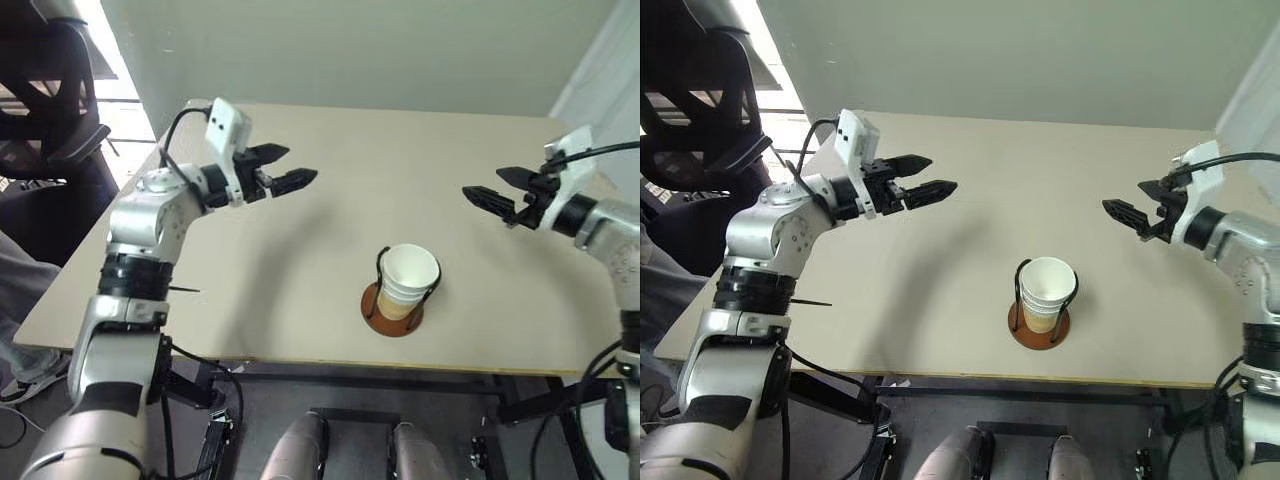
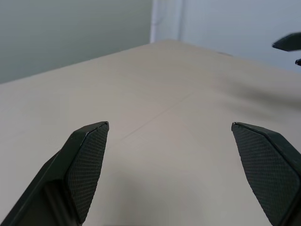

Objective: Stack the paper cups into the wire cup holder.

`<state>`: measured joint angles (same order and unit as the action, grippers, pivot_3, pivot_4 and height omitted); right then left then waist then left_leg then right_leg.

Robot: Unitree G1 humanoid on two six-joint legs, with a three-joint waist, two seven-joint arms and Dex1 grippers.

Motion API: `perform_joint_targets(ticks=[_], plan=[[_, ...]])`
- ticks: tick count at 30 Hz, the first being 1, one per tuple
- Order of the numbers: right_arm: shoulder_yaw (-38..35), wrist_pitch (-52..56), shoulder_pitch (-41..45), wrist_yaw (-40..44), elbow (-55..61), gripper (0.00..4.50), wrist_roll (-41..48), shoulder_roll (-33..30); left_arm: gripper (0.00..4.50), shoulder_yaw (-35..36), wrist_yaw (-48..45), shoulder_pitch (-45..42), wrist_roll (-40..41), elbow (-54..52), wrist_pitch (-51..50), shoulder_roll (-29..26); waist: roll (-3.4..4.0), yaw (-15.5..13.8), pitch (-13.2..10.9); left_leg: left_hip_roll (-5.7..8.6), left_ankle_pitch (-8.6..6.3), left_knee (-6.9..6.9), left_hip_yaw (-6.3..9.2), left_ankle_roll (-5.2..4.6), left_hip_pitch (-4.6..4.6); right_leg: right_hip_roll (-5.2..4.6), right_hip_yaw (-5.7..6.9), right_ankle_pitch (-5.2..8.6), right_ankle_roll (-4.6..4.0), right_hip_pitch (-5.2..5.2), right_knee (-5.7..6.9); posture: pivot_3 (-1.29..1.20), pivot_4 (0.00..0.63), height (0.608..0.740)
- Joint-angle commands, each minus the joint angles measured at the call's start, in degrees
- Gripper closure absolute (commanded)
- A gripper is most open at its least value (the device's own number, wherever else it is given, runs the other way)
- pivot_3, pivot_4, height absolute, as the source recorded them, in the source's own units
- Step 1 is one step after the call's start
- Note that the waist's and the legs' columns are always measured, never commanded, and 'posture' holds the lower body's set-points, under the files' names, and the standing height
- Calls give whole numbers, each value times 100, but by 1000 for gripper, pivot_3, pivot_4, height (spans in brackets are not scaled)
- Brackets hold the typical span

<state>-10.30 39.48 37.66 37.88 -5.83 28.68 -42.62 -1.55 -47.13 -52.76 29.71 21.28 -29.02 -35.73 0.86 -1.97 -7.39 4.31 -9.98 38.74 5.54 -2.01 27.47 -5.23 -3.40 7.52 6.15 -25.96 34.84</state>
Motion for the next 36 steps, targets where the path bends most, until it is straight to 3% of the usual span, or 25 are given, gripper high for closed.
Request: perform_joint_targets(ticks=[1,11,21,36], plan=[[-210,-276,133,-325,-206,99,-161,202,20,341,122,115,9,-494,-126,-1,-2,2,-1,-1,12,-23,3,18,-13,-1,-1,-8,-3,1,2,0,150,740],[-436,-785,1,-955,-638,99,-472,703,20,640,195,244,-314,-215,224,79,-3,54,-1,-26,125,-259,13,104,-117,-2,-38,-27,-34,-4,1,0,150,740],[-452,-1223,195,-1238,-979,99,-670,907,20,1013,930,412,-432,-211,293,604,-3,75,-1,-34,116,-270,20,112,-100,2,-7,-27,-56,-15,-22,0,150,740],[-407,-1346,189,-1177,-965,99,-759,945,20,1075,998,741,-441,-584,146,729,-3,73,-1,-36,102,-268,22,113,-90,0,5,-27,-66,-14,-37,0,150,740]])
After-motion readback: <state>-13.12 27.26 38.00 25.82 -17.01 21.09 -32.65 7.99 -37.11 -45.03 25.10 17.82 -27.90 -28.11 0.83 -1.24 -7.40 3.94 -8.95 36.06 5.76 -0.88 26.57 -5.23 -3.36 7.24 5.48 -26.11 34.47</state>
